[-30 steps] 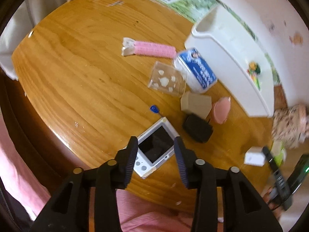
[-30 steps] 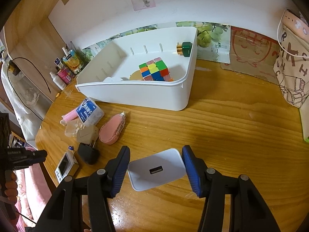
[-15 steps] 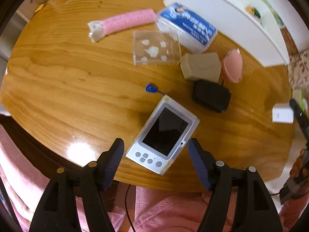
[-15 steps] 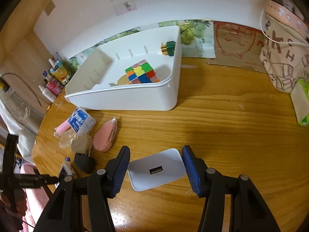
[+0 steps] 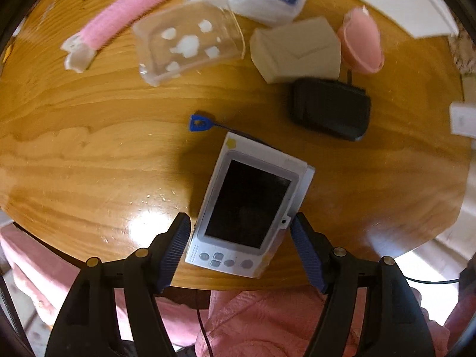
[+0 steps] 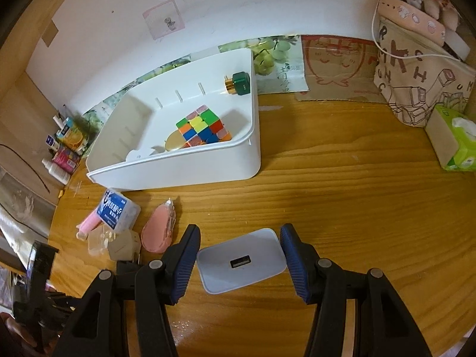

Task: Organize rigid objects
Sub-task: 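Lift the screen device and adapter and carry both over the white bin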

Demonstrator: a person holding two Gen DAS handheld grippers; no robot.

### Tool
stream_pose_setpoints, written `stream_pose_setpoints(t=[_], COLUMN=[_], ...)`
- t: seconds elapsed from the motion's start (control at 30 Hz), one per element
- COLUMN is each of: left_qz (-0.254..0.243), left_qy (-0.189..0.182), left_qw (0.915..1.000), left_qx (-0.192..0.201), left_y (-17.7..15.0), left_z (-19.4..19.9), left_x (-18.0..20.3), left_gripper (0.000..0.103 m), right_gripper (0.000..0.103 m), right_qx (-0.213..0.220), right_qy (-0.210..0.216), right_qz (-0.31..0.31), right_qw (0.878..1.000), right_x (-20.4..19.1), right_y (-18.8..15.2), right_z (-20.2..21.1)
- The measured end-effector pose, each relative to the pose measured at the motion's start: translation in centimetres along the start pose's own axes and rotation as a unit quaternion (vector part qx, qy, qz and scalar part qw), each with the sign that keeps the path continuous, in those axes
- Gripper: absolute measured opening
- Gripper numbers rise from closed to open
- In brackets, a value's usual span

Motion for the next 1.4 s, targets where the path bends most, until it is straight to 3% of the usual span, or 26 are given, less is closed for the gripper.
stream_pose_setpoints(t=[0.33, 0.5, 0.9, 1.13, 1.4], left_qz=[-0.044, -0.041, -0.060, -0.047, -0.059], left_qy=[-0.007, -0.034, -0.059, -0.078, -0.072], left_qw=[0.9988, 0.9983, 0.9960, 0.9957, 0.9949], left_qx=[-0.020, -0.021, -0.031, -0.020, 0.039], left_y=[1.3, 2.5, 2.8, 3.4, 5.6], left_z=[-0.8, -0.5, -0.2, 1.5, 7.2], left_x=[1.6, 1.0, -1.6, -4.1, -5.9], left_gripper=[0.071, 0.064, 0.063, 0.063, 0.063], right_gripper=[0.056, 0.056, 0.056, 0.056, 0.056], right_qx=[0.015, 0.025, 0.047, 0.058, 0.078], right_qy=[-0.023, -0.028, -0.043, -0.046, -0.017], right_qz=[-0.012, -0.015, -0.017, -0.004, 0.007], right_qw=[1.000, 0.999, 0.998, 0.997, 0.997], right_x=[-1.3, -2.3, -4.8, -6.3, -7.9], right_y=[0.3, 0.5, 0.9, 1.4, 3.4], right_z=[0.9, 1.4, 2.4, 3.3, 4.2])
Point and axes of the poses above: each gripper's, at about its wrist camera, not at the fingertips, and z roughly against the way its jaws point, x to its right, y to its top, the point moved 6 cm from there along -z, roughly the way its jaws point, and after that the axes turned 9 degrees about x, right-handed, at the moved point
